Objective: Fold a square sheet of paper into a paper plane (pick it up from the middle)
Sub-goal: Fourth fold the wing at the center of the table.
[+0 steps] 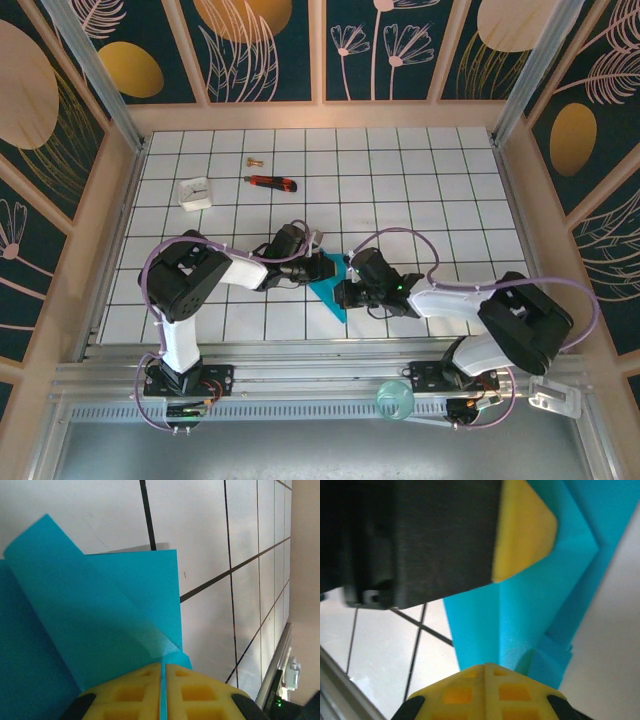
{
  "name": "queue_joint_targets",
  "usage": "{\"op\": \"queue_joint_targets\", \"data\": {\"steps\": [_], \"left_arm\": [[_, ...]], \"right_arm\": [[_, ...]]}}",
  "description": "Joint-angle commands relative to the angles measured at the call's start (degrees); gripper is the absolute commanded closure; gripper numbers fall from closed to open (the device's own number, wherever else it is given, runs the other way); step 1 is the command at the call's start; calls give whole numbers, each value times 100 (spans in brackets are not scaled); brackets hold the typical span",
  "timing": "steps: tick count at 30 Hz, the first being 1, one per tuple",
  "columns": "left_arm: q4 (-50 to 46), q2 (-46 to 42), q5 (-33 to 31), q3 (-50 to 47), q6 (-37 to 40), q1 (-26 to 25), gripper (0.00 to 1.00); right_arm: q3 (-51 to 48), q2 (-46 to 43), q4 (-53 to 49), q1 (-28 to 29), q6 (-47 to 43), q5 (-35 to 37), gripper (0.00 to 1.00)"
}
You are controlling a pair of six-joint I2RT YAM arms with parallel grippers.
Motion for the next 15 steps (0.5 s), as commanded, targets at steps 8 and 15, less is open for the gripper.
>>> {"op": "queue_joint_targets", "data": {"steps": [8, 15], "left_arm": [[-412, 288, -341, 8, 149, 50, 87], [-440, 280, -371, 17, 185, 54, 87]], "right_arm": [[-676, 52, -11, 377, 258, -72, 100], [-1001, -726, -657, 799, 606, 215, 100]]}}
